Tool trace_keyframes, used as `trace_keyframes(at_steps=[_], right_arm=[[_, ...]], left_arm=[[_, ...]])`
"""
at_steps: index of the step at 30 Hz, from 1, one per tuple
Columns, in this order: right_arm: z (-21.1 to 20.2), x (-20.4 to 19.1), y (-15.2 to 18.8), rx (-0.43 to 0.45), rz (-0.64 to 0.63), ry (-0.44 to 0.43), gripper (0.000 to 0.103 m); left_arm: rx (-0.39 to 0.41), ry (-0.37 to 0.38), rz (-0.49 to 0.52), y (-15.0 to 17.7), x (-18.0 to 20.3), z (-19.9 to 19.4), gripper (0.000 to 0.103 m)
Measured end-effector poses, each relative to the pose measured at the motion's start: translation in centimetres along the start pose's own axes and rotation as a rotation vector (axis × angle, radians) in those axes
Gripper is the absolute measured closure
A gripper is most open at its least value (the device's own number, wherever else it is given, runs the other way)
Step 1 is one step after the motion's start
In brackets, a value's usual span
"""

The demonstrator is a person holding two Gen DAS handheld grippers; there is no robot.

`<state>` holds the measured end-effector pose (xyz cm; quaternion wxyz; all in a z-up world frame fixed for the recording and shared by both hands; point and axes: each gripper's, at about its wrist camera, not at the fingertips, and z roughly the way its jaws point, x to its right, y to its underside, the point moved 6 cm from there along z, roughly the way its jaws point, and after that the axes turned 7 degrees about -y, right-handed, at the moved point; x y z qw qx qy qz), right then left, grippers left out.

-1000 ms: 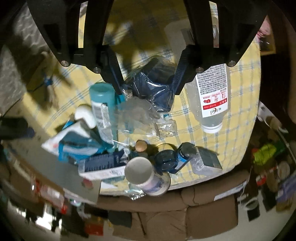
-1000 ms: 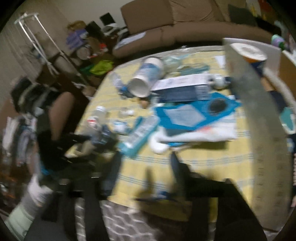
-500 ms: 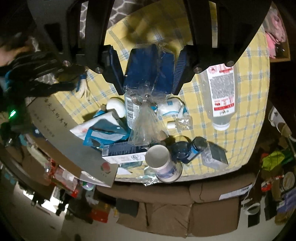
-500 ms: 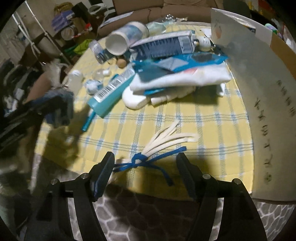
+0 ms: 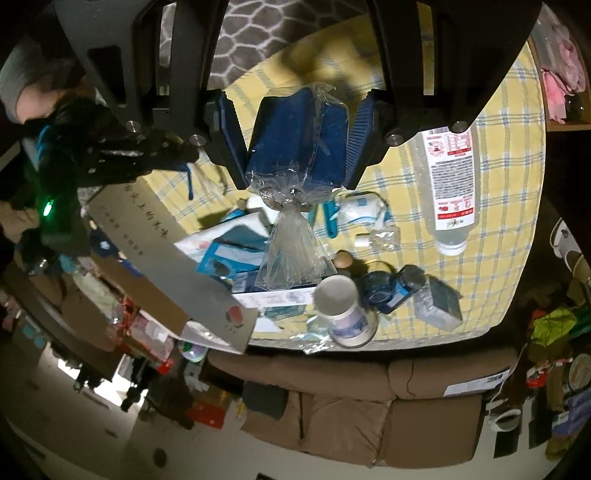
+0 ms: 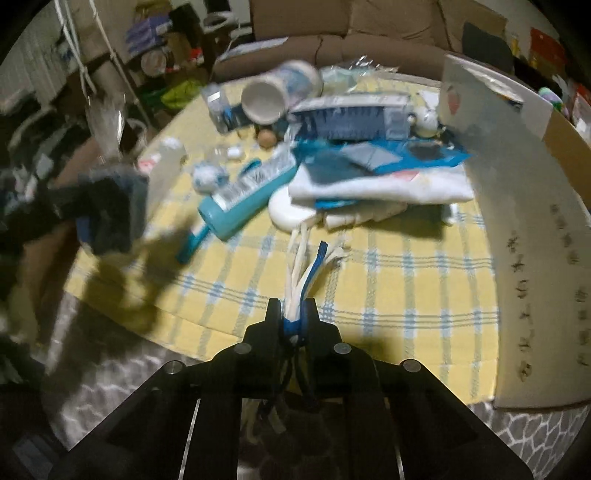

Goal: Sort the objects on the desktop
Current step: 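Grasp the white strips tied with blue string with the right tool, then carry the sponge into the box with the left tool while the right tool drops the strips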

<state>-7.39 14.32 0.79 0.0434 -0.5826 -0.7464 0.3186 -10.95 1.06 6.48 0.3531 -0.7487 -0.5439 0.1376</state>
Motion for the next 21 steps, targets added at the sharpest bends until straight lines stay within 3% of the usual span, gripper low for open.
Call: trace_keyframes(at_steps=[7, 12, 16, 21], right_arm=[[-9.3, 3.3, -3.5, 0.161, 0.136, -0.124, 0.092], [-15.5, 11.4, -6.4, 0.283, 0.306, -0.107, 0.092], [-16.4, 17.8, -7.4, 0.338, 0.47, -0.106, 0.092], [-14.6, 21.3, -7.6, 0.374, 0.565, -0.121, 0.092]], left_arm=[[0.023, 0.081, -0.003, -2.5, 3.9, -1.7, 0.055], [0.051, 0.137, 0.013, -6.4, 8.4, -1.4, 0.055], [0.067, 0.179, 0.026, -9.5, 12.3, -0.2, 0.055], [0.067, 0.214, 0.053, -12.9, 16.9, 2.2, 0.055]])
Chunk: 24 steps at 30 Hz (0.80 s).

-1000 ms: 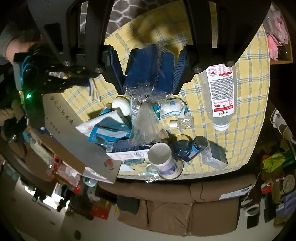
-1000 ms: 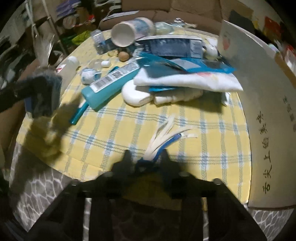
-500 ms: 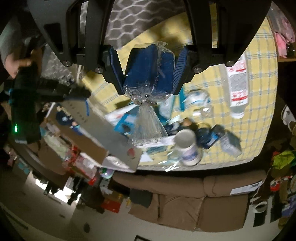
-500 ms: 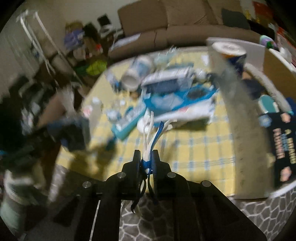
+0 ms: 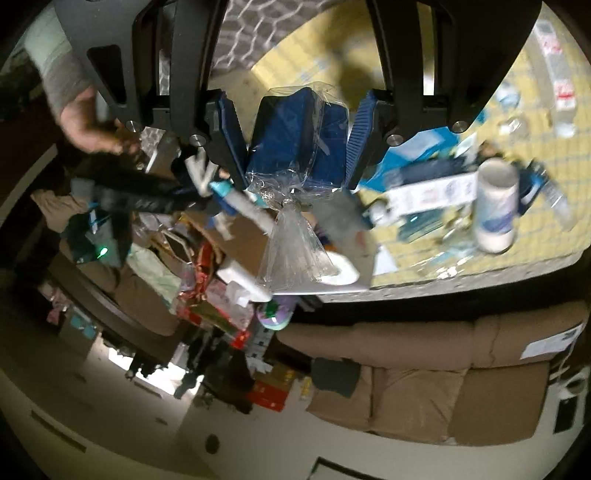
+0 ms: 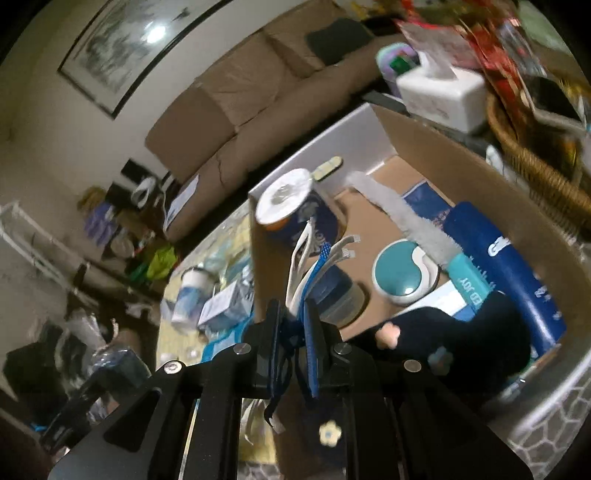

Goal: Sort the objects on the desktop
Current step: 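Carry the sponge into the box with the left tool while the right tool drops the strips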

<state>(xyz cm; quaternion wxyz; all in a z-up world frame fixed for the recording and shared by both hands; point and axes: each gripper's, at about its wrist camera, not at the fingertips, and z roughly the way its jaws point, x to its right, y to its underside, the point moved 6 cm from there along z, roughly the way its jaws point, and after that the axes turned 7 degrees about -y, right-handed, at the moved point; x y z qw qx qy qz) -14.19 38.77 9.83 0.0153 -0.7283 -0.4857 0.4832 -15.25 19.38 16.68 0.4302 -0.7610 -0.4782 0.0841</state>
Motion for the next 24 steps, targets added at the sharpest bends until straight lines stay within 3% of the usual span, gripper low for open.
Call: trace_keyframes(at_steps=[6, 11, 16, 20, 22, 24], right_arm=[[-2.1, 2.6, -4.3, 0.068, -0.047, 0.057, 0.092], [-2.9, 4.1, -7.2, 0.053, -0.209, 0.212, 0.091], [1.9, 4.2, -11.1, -0.12, -0.496, 0.415, 0.091], [6.7, 4.6, -12.8, -0.267, -0.671, 0.491, 0.091], [8.2, 6.1, -12.9, -0.313, -0.719, 0.559, 0.089], [8.4, 7.6, -12.9, -0.311, -0.702, 0.589, 0.079]], left_arm=[[-0.024, 0.022, 0.06, -3.1, 4.2, 4.8, 0.055], [-0.05, 0.046, 0.099, -4.7, 7.5, 9.4, 0.055], [-0.09, 0.056, 0.083, -5.5, 8.7, 13.6, 0.055], [-0.111, 0.049, 0.063, -6.5, 9.3, 16.8, 0.055], [-0.116, 0.047, 0.044, -7.1, 9.5, 18.2, 0.055], [-0.121, 0.039, 0.035, -7.5, 9.7, 19.5, 0.055]])
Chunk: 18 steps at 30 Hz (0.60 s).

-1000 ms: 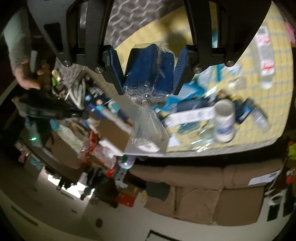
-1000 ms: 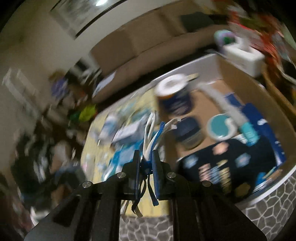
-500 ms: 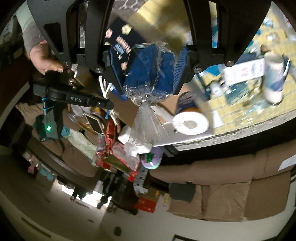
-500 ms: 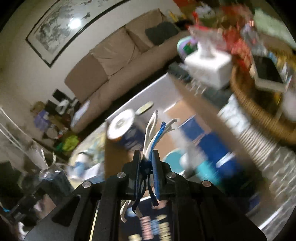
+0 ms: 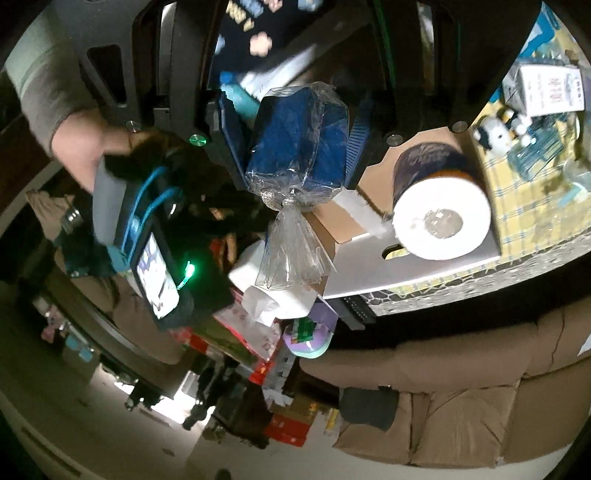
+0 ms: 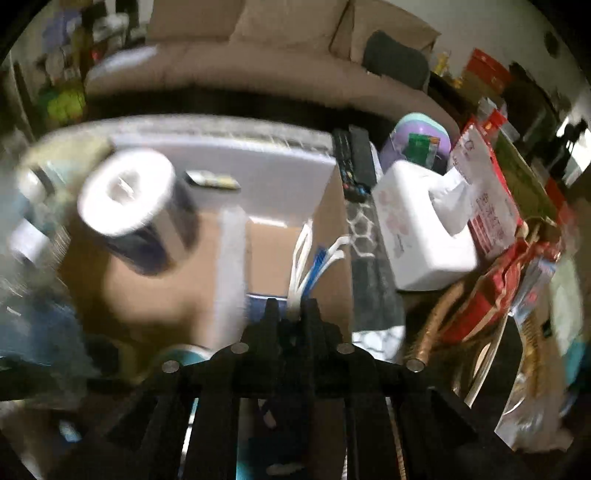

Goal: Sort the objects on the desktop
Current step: 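Carry the sponge into the box with the left tool while the right tool drops the strips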

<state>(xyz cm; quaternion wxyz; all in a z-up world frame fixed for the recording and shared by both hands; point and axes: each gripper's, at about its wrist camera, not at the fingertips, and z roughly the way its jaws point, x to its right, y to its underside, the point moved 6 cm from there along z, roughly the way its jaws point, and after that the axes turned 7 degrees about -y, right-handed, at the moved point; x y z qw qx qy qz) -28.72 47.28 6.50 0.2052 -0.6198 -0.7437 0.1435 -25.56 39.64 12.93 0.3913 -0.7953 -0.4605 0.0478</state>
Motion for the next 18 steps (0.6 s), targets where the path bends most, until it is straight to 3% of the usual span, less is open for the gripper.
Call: trace_keyframes(at_steps=[2, 5, 8, 11, 15, 18], right_arm=[[-0.8, 1.1, 0.5, 0.072, 0.093, -0.066, 0.058], [-3.3, 1.6, 1.5, 0.171, 0.184, -0.144, 0.046], [-6.3, 1.9, 2.6, 0.24, 0.262, -0.179, 0.045], [-9.0, 1.7, 4.5, 0.303, 0.375, -0.267, 0.041], [-11.7, 0.2, 5.7, 0.383, 0.41, -0.33, 0.038], [-11.8, -0.9, 6.0, 0.366, 0.379, -0.315, 0.037]], left_arm=[[-0.007, -0.008, -0.003, -0.5, 0.1, 1.3, 0.055], [-0.021, -0.032, -0.004, -1.1, 0.2, 3.3, 0.055], [-0.042, -0.04, -0.014, -0.7, 0.3, 4.5, 0.055], [-0.072, -0.072, 0.01, 0.3, 0.1, 5.3, 0.055], [-0.113, -0.118, 0.027, 1.2, -0.3, 6.8, 0.055], [-0.12, -0.136, 0.033, 1.2, -0.2, 7.3, 0.055]])
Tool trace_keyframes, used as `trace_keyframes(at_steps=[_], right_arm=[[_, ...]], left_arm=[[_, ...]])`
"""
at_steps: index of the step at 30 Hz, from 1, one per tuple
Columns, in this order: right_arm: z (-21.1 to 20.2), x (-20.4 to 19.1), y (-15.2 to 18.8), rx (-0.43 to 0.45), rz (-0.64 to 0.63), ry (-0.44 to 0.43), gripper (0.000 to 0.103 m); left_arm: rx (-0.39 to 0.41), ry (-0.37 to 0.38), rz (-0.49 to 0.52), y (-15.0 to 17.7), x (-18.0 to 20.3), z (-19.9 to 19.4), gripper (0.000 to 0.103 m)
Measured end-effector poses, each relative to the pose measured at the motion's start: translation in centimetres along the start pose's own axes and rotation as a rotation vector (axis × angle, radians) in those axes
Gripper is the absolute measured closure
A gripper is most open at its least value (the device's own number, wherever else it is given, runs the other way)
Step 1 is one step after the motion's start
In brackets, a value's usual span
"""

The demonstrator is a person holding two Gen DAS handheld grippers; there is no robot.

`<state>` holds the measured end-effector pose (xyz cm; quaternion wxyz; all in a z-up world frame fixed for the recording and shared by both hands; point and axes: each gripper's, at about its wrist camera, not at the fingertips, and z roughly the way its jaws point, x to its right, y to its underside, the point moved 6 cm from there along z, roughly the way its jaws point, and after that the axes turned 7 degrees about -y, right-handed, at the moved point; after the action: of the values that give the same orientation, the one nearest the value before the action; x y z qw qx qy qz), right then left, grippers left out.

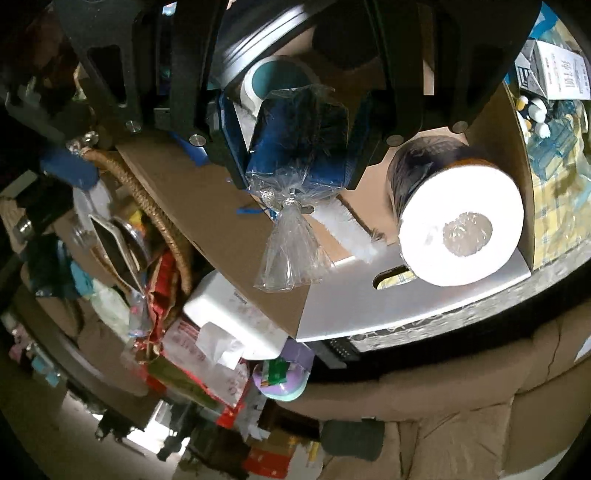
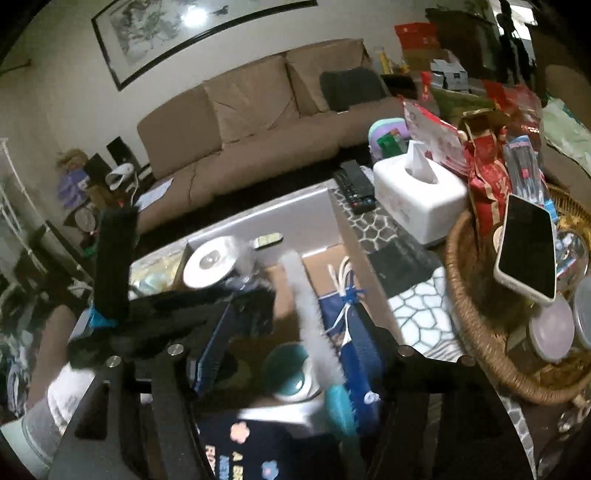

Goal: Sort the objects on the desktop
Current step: 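Carry the sponge into the box with the left tool while the right tool drops the strips, then withdraw both open tools from the box back over the table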

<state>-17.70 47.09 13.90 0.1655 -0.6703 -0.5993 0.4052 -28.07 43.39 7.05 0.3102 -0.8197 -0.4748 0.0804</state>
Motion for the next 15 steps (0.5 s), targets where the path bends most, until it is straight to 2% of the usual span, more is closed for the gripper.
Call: trace_keyframes(at_steps=[2, 5, 10, 15], right_arm=[[0.3, 0.0, 0.4, -0.011, -0.021, 0.028, 0.037], [0.6, 0.4, 1.1, -0.024, 0.014, 0.001, 0.037], [0.8, 1.1, 1.8, -0.033, 0.025, 0.009, 0.037], [0.6, 1.3, 2.1, -0.043, 0.043, 0.017, 0.037]], left_arm=[[-0.03, -0.024, 0.006, 0.1, 0.1, 0.5, 0.055], [-0.064, -0.054, -0.016, 0.5, -0.3, 1.3, 0.055], [-0.06, -0.061, -0.038, 0.3, -1.0, 0.3, 0.052], [-0.027, -0.052, -0.045, 0.4, -2.2, -2.9, 0.052]])
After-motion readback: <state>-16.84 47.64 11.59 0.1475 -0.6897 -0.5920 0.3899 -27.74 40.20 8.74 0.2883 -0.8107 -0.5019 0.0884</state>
